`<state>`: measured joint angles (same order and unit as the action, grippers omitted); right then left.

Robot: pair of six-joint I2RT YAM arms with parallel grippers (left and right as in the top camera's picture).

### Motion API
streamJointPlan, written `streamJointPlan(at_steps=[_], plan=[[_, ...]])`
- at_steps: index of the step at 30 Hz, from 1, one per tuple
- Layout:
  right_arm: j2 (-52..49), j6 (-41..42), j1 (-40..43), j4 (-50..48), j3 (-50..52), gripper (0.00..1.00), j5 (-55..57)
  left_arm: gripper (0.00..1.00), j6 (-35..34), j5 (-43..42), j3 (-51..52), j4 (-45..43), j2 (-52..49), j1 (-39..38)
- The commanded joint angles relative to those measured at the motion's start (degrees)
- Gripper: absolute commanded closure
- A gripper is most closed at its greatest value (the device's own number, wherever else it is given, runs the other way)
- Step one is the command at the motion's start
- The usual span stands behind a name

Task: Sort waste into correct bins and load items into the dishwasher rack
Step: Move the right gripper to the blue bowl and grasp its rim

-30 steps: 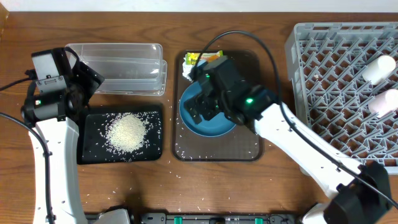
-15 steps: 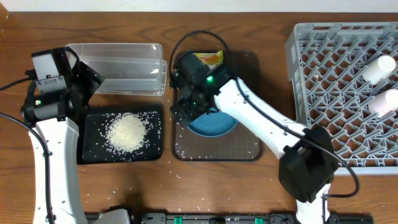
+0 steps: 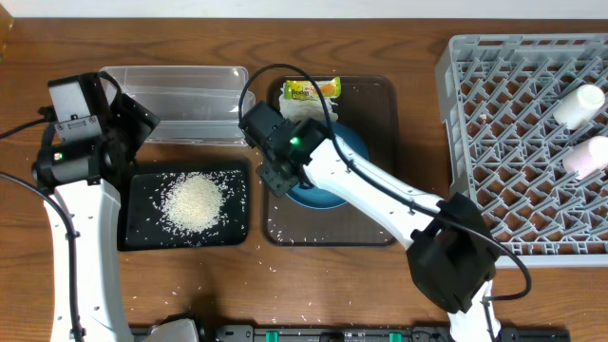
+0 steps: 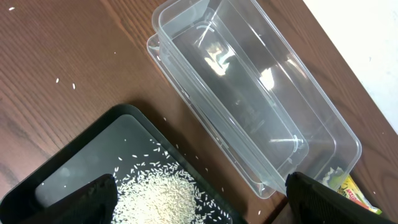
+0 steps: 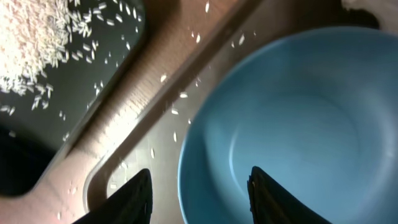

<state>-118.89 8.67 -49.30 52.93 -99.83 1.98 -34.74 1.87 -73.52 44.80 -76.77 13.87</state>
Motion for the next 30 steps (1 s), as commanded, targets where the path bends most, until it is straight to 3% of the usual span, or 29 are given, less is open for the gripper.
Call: streamJointPlan(at_steps=[1, 18, 24, 30], plan=[[-2.51, 1.84, -1.11, -2.1, 3.43, 0.52, 2.21, 0.11, -0.28, 0.31, 0.17, 0.15, -0.44, 0.26], [-3.02, 5.57, -1.95, -8.0, 10.16, 0.62, 3.08, 0.1, -0.28, 0.33, 0.17, 0.15, -0.44, 0.26], [-2.84, 6.12, -1.99, -8.02, 10.88, 0.76, 3.17, 0.1, -0.28, 0.33, 0.17, 0.15, -0.44, 0.26], [-2.62, 6.1, -2.01, -7.89, 8.59, 0.8, 3.17, 0.1, -0.28, 0.31, 0.17, 0.15, -0.44, 0.26]])
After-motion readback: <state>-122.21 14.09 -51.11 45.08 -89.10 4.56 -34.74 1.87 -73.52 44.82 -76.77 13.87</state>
